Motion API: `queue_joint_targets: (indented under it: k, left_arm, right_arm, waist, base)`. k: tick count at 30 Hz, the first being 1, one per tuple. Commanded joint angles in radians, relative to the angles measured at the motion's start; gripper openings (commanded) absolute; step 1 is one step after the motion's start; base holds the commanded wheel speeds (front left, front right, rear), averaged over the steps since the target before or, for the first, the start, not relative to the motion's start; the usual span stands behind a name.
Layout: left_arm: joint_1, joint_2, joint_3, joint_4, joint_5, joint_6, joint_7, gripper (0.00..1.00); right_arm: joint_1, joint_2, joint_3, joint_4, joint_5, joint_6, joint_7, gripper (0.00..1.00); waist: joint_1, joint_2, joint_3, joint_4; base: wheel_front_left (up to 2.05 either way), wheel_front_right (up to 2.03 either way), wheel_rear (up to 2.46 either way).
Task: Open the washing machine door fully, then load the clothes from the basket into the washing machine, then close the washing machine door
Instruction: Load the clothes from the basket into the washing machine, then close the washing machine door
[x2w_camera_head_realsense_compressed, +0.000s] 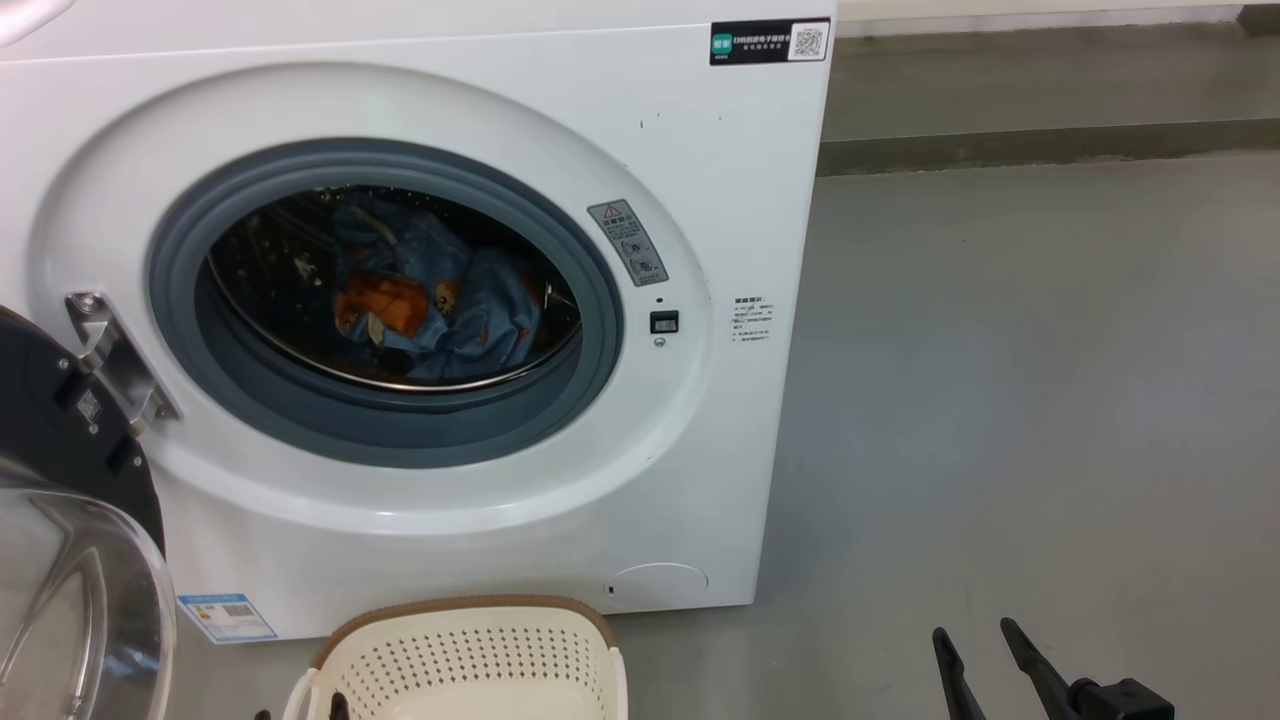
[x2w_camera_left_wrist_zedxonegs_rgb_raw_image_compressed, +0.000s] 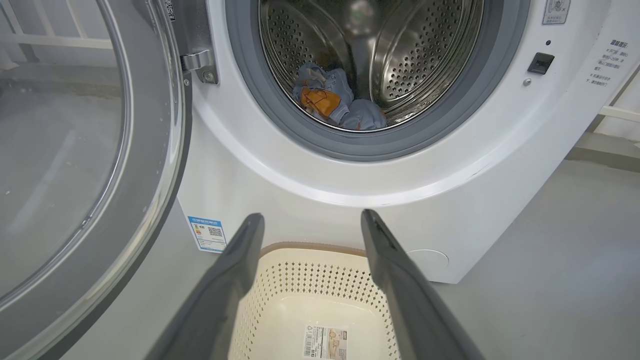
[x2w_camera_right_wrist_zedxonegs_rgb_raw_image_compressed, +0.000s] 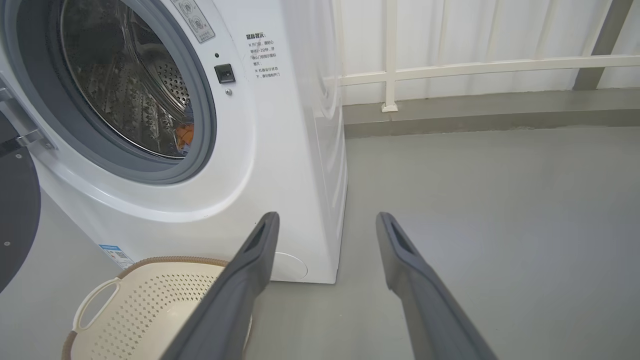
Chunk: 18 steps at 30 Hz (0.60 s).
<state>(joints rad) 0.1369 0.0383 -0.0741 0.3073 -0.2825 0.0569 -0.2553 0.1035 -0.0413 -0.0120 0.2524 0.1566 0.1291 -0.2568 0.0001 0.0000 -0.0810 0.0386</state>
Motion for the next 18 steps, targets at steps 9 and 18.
queue_joint_targets:
  k: [9,18]
  left_arm:
    - [-0.019,0.015,0.039,-0.037,0.016,0.006,-0.006,1.0]
    - [-0.025,0.014,0.038,-0.031,0.028,0.013,-0.006,1.0]
  right_arm:
    - [-0.015,-0.009,0.022,-0.02,-0.016,0.002,-0.005,1.0]
    - [-0.018,-0.009,0.019,-0.025,-0.013,0.002,-0.005,1.0]
  waist:
    - [-0.0001,0.0,0.002,-0.001]
    - [-0.0001,0.0,0.014,0.003]
  base:
    - [0.0,0.0,0.0]
    - [-0.15,0.15,0.0]
